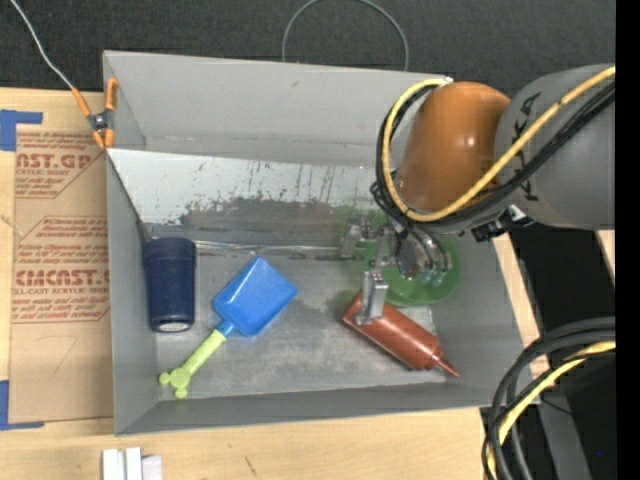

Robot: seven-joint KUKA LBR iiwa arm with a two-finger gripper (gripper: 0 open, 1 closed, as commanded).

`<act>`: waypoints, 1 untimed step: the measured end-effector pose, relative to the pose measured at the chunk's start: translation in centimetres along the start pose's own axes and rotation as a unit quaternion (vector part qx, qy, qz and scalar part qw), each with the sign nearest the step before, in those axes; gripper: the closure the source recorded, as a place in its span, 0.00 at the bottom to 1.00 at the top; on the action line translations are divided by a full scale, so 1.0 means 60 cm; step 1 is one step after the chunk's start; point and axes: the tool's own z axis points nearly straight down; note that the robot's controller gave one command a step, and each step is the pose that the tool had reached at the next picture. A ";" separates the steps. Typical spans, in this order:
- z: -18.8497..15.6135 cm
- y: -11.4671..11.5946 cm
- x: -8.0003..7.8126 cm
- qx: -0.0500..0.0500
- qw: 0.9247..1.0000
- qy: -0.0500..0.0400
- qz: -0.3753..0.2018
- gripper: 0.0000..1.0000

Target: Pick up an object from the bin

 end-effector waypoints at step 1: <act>-0.008 0.000 -0.003 0.000 1.000 -0.004 0.000 0.00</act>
Offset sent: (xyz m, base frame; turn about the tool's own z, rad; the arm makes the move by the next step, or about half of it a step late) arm -0.0273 -0.0309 -0.0683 -0.0048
